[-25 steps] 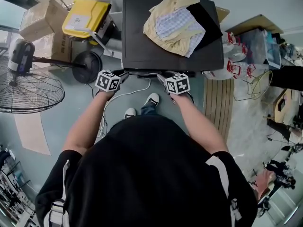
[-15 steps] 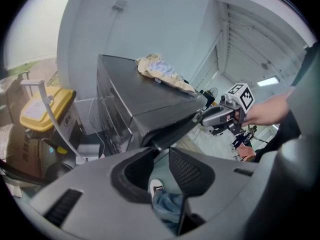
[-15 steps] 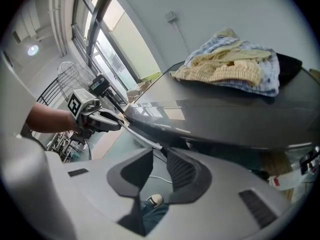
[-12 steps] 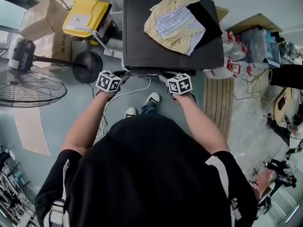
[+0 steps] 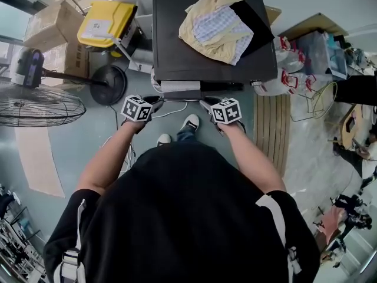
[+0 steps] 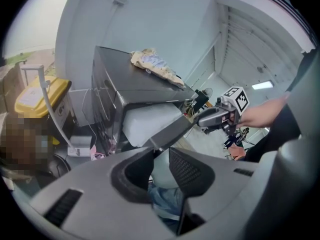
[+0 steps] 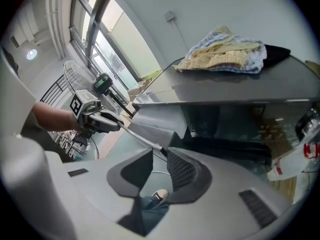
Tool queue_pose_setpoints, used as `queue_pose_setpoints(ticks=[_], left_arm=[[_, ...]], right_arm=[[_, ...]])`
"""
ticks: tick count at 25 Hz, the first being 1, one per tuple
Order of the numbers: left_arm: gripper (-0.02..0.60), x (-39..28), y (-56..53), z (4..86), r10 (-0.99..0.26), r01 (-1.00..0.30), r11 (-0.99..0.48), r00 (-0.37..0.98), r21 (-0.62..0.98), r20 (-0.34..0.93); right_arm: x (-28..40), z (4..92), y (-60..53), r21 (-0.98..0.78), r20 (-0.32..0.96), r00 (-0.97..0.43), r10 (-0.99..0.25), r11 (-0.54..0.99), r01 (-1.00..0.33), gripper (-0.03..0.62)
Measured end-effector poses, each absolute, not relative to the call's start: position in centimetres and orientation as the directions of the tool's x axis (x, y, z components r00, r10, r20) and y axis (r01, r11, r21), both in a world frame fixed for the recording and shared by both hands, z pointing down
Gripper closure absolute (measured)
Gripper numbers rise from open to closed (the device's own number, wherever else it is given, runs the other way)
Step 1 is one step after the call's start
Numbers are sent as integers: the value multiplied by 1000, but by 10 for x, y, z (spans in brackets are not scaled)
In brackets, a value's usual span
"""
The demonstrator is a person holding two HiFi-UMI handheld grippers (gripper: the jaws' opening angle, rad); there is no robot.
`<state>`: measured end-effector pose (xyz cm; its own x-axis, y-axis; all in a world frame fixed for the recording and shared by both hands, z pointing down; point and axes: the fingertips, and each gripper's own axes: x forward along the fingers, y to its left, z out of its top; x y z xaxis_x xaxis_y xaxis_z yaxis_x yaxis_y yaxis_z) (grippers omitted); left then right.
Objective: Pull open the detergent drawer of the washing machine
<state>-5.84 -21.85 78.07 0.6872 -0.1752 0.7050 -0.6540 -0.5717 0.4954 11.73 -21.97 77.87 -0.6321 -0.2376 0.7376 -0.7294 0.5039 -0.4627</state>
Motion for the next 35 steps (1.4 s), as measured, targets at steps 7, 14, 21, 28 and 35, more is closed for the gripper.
queue_pose_setpoints(ticks=[7,14,21,28,35], left_arm=[[480,-55,-187,780,-130,-624,-579,706,524,696],[480,-53,-165,777,-105,-607,-579,718,545,688],[480,-51,-151,778,-89,-589,-581,732,562,676],[482,-49,-132,775,-52,-568,-594,734,570,678],[482,-47,-122,776,-43,-560,-591,741,581,670]], right_arm=[[120,778,-188,-482,732,-639,-235,483,-731,508],[125,778,-166,-489,730,-636,-252,458,-743,508],[124,778,-152,-497,721,-643,-259,453,-740,508],[126,776,-132,-502,723,-644,-250,451,-738,508],[129,777,-122,-514,718,-648,-256,432,-741,507]])
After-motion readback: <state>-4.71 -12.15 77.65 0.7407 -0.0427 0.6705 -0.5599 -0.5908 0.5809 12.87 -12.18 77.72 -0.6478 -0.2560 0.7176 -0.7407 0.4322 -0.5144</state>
